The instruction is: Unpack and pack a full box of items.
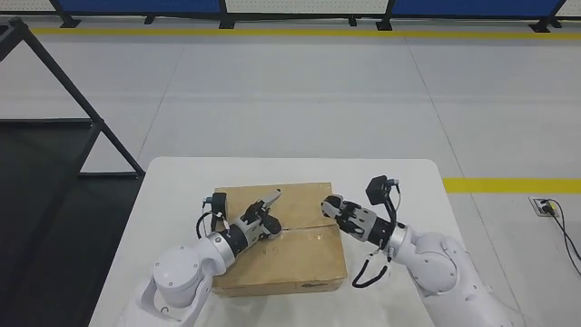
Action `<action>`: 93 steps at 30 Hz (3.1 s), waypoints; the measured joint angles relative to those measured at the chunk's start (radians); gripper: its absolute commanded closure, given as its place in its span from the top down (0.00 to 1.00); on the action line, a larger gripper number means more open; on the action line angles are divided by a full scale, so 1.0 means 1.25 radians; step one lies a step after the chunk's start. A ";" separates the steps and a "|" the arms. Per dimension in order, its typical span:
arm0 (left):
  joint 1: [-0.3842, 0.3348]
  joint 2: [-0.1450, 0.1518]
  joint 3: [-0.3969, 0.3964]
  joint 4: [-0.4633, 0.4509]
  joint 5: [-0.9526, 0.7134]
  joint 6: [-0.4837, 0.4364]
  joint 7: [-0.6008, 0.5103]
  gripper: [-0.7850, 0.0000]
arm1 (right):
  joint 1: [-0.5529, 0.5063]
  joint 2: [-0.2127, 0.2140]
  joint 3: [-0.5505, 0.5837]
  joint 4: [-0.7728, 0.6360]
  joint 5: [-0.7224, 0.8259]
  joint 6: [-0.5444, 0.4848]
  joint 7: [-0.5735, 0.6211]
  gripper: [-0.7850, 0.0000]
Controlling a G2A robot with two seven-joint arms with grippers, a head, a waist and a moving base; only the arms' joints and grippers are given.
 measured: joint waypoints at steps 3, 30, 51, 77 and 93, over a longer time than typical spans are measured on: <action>-0.001 -0.001 0.000 0.001 0.000 0.000 -0.002 1.00 | -0.014 0.003 0.006 -0.020 -0.004 0.016 0.001 0.90; 0.010 -0.003 -0.004 -0.006 0.007 -0.006 -0.008 1.00 | -0.091 0.027 0.016 -0.207 0.023 -0.072 0.059 1.00; 0.043 0.001 -0.044 -0.021 0.003 -0.030 -0.019 1.00 | 0.007 0.016 -0.189 -0.289 -0.079 0.129 0.314 1.00; 0.066 0.001 -0.049 -0.047 0.004 -0.032 -0.017 1.00 | -0.048 0.014 -0.168 -0.387 -0.329 0.532 0.287 1.00; 0.080 0.001 -0.073 -0.067 -0.022 -0.051 -0.005 1.00 | -0.113 0.017 0.004 -0.361 0.045 0.424 0.148 0.00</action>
